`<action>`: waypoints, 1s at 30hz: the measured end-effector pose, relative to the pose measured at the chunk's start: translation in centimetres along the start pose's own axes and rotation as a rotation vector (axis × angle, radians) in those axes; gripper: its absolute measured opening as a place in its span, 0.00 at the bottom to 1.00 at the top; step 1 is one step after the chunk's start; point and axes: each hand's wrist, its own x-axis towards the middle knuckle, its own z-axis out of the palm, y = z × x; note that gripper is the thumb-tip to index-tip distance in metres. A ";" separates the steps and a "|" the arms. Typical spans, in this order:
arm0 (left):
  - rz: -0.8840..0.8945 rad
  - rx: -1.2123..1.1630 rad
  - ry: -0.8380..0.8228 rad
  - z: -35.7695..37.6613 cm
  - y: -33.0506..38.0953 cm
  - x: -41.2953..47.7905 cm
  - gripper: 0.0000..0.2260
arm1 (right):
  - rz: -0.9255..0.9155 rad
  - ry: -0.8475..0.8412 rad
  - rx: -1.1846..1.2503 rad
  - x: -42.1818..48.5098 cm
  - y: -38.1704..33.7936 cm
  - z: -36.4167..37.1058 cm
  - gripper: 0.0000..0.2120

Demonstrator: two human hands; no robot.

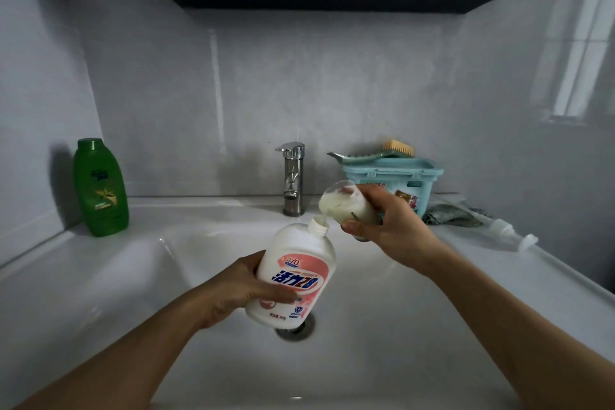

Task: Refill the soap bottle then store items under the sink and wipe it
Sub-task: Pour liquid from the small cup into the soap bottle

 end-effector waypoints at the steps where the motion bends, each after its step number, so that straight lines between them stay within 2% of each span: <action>1: 0.001 0.000 0.001 0.0 0.0 0.0 0.21 | 0.000 0.000 0.000 0.0 0.0 0.0 0.20; 30: 0.000 -0.005 -0.002 0.0 0.0 0.0 0.21 | 0.000 0.004 -0.012 0.1 0.2 0.0 0.21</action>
